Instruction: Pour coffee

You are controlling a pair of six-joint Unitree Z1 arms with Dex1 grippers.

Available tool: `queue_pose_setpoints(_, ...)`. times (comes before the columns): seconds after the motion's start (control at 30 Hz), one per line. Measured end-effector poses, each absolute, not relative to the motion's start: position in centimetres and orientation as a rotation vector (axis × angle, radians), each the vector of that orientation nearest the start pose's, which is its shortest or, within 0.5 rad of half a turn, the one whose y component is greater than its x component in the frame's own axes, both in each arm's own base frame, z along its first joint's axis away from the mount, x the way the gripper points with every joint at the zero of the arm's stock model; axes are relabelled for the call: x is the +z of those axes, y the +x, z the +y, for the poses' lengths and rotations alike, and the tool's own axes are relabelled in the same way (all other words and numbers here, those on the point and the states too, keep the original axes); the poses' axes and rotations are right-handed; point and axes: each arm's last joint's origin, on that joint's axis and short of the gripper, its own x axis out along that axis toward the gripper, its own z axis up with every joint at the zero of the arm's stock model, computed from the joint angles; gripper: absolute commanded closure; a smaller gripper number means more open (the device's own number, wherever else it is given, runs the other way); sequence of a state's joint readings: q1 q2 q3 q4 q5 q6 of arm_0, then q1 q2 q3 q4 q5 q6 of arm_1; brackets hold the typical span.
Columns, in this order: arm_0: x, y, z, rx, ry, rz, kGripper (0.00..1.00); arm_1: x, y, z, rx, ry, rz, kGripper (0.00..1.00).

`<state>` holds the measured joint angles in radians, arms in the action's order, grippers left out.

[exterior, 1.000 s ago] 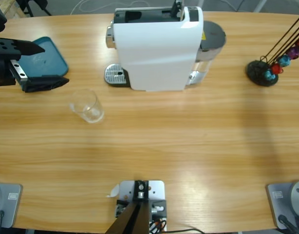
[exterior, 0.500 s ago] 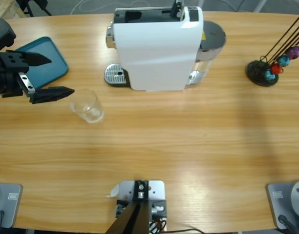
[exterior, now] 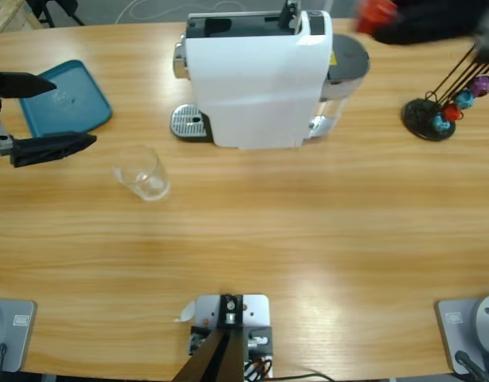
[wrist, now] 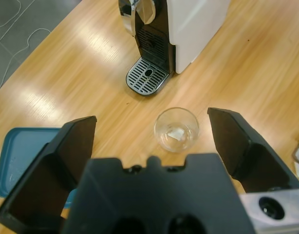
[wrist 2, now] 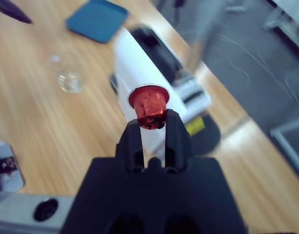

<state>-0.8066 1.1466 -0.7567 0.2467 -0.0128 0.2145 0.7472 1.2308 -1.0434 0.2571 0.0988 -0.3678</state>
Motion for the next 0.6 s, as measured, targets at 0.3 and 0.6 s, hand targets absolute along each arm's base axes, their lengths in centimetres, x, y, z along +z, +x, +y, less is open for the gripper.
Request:
queue_pose_setpoints(0.3, 32.5, 11.5, -12.1, -0.856, 0.444, 0.508, 0.009, 40.8, 22.3, 24.1, 1.05, -0.536, 0.262, 1.0)
queue_pose_setpoints(0.6, 32.1, 11.5, -12.0, -0.851, 0.434, 0.524, 0.013, 38.0, 25.6, 27.6, 1.068, -0.55, 0.323, 1.0)
